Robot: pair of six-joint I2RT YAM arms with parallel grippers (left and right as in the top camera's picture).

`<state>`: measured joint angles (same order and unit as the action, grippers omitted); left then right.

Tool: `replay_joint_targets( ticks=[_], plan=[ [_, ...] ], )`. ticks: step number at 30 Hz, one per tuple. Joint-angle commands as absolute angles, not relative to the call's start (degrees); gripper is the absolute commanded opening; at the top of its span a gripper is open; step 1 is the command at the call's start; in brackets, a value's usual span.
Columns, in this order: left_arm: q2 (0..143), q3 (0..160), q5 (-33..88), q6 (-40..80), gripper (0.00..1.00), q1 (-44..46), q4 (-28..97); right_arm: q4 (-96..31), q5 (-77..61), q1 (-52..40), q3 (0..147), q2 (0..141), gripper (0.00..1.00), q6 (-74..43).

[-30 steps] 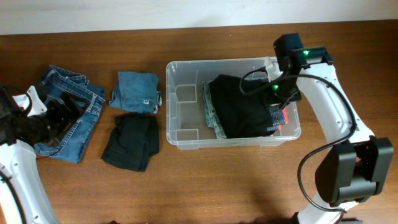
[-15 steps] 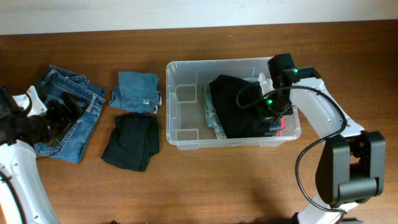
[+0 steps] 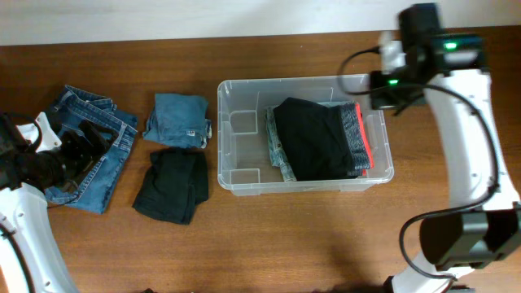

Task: Pack container
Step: 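Open the right gripper and withdraw it to the right side, then move the left gripper to the dark green garment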

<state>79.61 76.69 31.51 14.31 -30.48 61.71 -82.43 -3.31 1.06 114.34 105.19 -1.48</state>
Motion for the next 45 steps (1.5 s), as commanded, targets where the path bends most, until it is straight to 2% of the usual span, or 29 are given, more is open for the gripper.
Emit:
replay_joint_targets(
  ticks=[1,2,3,9,18,32,36,45],
  plan=[
    [79.7,76.3,31.7,13.1,0.99,-30.4,61.8,-85.1,0.7,8.9,115.4,104.5,0.16,-3.5],
    [79.7,76.3,31.7,13.1,1.0,-30.4,61.8,-85.7,0.7,10.8,115.4,104.5,0.28,-3.5],
    [79.7,76.3,31.7,13.1,0.99,-30.4,61.8,-86.5,0.7,15.1,115.4,104.5,0.98,-3.5],
    [79.7,76.3,31.7,13.1,0.99,-30.4,61.8,-86.3,0.7,25.8,115.4,104.5,0.98,-3.5],
    [79.7,76.3,31.7,13.1,0.99,-30.4,61.8,-86.3,0.7,34.2,115.4,104.5,0.99,-3.5],
    [79.7,76.3,31.7,13.1,1.0,-30.4,61.4,-86.2,0.7,34.9,115.4,104.5,0.98,-3.5],
    [79.7,76.3,32.1,18.6,0.99,-30.4,61.3,-86.2,0.7,34.9,115.4,104.5,0.98,-3.5],
    [79.7,76.3,28.6,18.5,0.99,-30.4,62.7,-86.1,0.7,34.9,115.4,104.5,0.98,-3.5]
  ],
)
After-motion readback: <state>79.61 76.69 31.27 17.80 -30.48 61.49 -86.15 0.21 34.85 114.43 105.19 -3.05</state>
